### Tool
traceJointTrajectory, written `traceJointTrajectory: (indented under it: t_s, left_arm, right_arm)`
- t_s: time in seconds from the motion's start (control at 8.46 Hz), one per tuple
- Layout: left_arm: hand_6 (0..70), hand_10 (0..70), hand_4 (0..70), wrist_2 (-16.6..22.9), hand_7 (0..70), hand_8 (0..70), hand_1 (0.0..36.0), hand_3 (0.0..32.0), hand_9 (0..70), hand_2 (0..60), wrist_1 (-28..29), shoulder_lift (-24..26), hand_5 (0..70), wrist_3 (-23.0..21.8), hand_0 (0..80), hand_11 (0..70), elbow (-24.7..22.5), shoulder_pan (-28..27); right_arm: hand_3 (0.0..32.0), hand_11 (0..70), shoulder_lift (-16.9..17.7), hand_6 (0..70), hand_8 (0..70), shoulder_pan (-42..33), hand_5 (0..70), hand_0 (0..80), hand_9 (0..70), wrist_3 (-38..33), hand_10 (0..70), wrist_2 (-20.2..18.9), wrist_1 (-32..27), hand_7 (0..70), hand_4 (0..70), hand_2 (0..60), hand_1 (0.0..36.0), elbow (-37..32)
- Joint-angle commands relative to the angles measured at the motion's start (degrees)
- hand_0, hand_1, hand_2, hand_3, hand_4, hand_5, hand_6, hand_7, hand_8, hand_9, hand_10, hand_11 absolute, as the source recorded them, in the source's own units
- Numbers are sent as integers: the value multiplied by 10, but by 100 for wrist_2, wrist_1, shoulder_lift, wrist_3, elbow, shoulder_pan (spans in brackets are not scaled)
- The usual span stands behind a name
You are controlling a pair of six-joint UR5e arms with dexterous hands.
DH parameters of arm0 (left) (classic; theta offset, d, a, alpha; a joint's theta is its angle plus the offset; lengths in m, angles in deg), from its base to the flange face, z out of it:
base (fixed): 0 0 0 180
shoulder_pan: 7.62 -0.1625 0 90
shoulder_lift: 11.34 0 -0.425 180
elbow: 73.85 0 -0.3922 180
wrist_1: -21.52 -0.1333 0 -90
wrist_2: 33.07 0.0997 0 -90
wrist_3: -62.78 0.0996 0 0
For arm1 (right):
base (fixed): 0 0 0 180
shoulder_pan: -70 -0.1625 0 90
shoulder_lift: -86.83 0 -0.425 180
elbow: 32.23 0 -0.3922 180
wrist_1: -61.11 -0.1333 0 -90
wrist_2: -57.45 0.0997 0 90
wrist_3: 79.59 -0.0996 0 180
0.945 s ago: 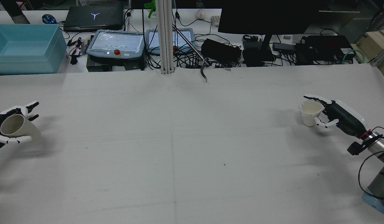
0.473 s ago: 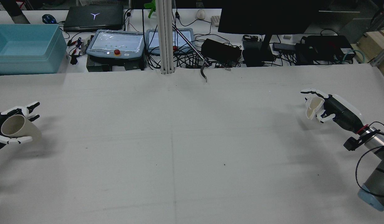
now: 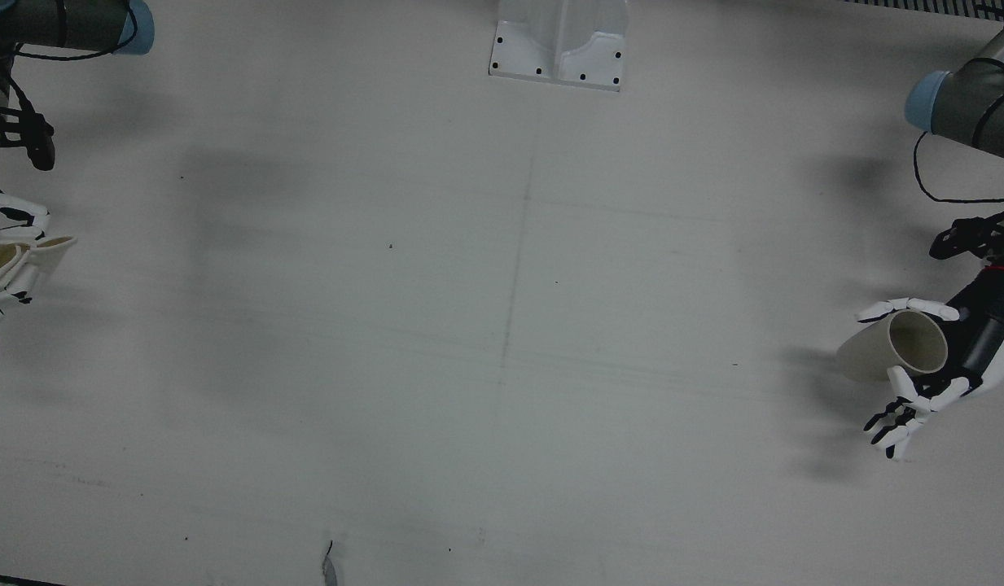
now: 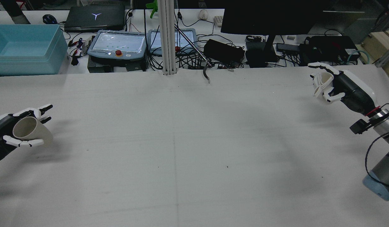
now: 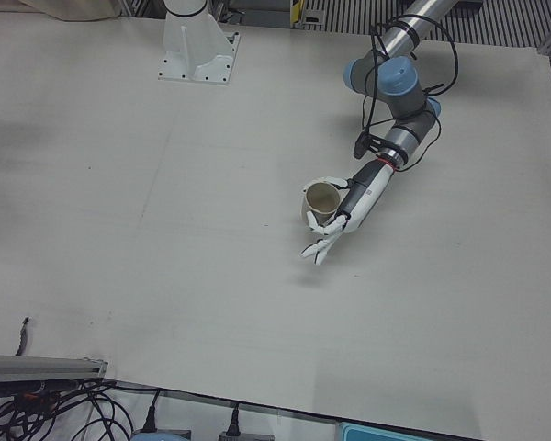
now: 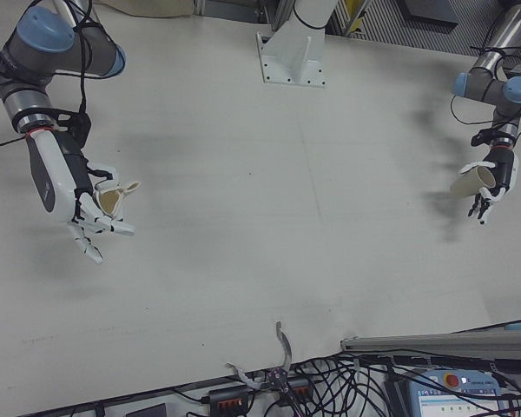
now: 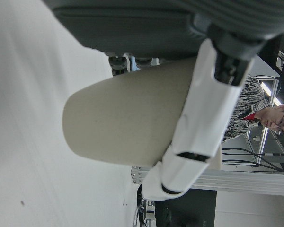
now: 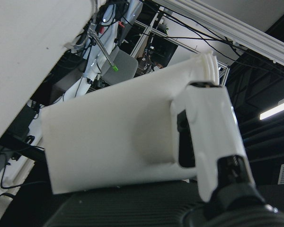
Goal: Pour water
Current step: 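Lift both cups and bring them toward the table center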
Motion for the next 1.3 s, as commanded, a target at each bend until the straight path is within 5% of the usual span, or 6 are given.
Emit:
traceJointTrajectory:
  t_s: [0.0, 0.24, 0.35, 0.59, 0.95, 1.18]
  left_arm:
    - [114, 61, 331, -201, 121, 27, 360, 0, 10, 600, -1186, 908, 700, 3, 800, 133, -369, -567]
    - [118, 57, 333, -184, 121, 27, 360, 0, 10, 600, -2583, 2294, 700, 29, 800, 128, -310, -928]
    - [122, 57, 326, -176, 119, 27, 360, 0, 9, 600, -2972, 2867, 700, 56, 800, 128, -162, -1200]
    - [130, 55, 318, -149, 120, 29, 360, 0, 10, 600, -3283, 3782, 700, 3, 800, 124, 426, -1448]
    - [142, 55, 325, -158, 130, 32, 360, 0, 12, 600, -3538, 4356, 700, 21, 800, 123, 665, -1642]
    - [149, 57, 333, -158, 138, 36, 360, 0, 13, 600, -3617, 4673, 700, 21, 800, 126, 745, -1642]
  right_arm:
    - [0, 122, -579, 487, 454, -704, 237, 800, 613, 47, 52, -57, 1682, 653, 128, 600, 360, 1429]
    - [0, 130, -1099, 573, 445, -864, 243, 800, 595, 291, 59, -58, 2695, 700, 349, 600, 360, 2166]
    - [0, 132, -1362, 580, 440, -873, 246, 800, 589, 641, 59, -58, 3065, 700, 363, 600, 360, 2466]
    - [0, 118, -2046, 664, 457, -795, 251, 800, 622, 1282, 51, -58, 3383, 700, 507, 600, 360, 2601]
    - [0, 85, -3094, 700, 466, 134, 249, 800, 626, 2889, 30, 21, 3833, 700, 676, 600, 360, 2619]
    - [0, 65, -3255, 700, 462, 1099, 245, 800, 616, 3935, 17, 449, 3833, 700, 700, 600, 360, 2619]
